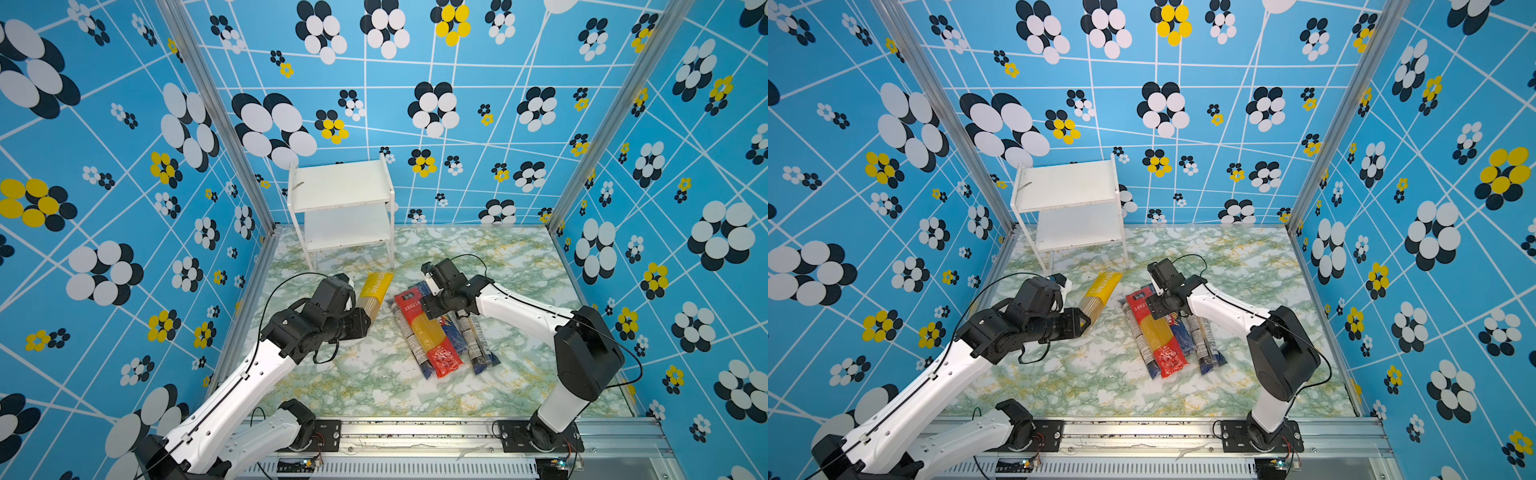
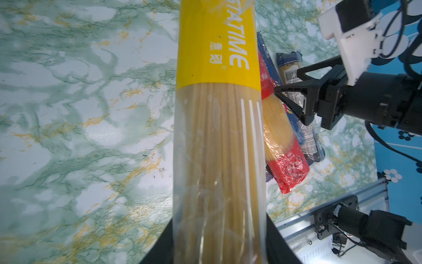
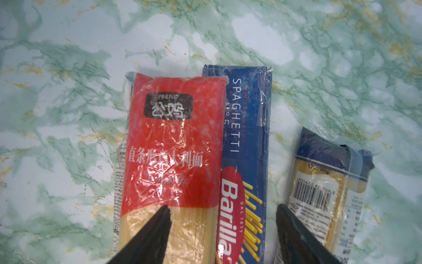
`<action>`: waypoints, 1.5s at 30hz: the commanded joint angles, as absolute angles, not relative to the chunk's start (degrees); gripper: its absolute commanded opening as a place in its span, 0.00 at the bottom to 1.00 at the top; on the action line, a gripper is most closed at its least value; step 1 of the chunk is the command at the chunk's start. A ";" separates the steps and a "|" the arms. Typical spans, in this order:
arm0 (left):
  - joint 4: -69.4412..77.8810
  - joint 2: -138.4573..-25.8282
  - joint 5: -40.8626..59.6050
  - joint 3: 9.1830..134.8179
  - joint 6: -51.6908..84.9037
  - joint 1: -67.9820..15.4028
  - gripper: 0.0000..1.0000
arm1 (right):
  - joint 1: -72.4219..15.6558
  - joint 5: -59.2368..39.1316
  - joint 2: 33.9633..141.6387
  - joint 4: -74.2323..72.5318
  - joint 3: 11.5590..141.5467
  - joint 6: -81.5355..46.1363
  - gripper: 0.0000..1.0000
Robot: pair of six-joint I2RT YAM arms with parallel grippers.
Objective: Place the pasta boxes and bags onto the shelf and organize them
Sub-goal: 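Lift the yellow PASTATIME bag upright with the left gripper, then carry the yellow bag with the left gripper toward the white shelf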
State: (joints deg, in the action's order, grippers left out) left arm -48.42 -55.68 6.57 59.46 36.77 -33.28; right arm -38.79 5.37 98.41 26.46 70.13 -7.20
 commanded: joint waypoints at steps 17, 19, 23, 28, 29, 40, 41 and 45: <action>-38.43 -51.86 18.09 78.66 31.56 -28.50 0.00 | -37.62 3.85 98.47 27.33 71.50 -8.35 0.75; -38.54 -53.09 17.11 81.49 30.17 -28.31 0.00 | -37.62 3.84 98.56 27.51 71.65 -8.20 0.75; -38.19 -55.61 13.35 86.92 27.88 -27.96 0.00 | -37.52 3.81 98.61 27.64 71.81 -8.10 0.75; -36.08 -58.21 7.11 92.06 25.66 -27.69 0.00 | -37.43 3.83 98.76 27.60 71.63 -8.17 0.75; -35.68 -58.63 5.28 92.67 25.24 -27.69 0.00 | -37.42 3.78 98.79 27.49 71.63 -8.19 0.75; -33.90 -65.89 -8.86 103.63 16.83 -25.66 0.00 | -37.30 2.90 100.19 27.72 72.40 -8.00 0.75; -33.93 -66.85 -9.74 104.79 16.40 -24.99 0.00 | -37.34 2.83 100.28 27.74 72.42 -8.02 0.75; -34.43 -71.41 -11.33 110.09 15.61 -20.95 0.00 | -37.31 2.64 100.59 27.77 72.73 -7.91 0.75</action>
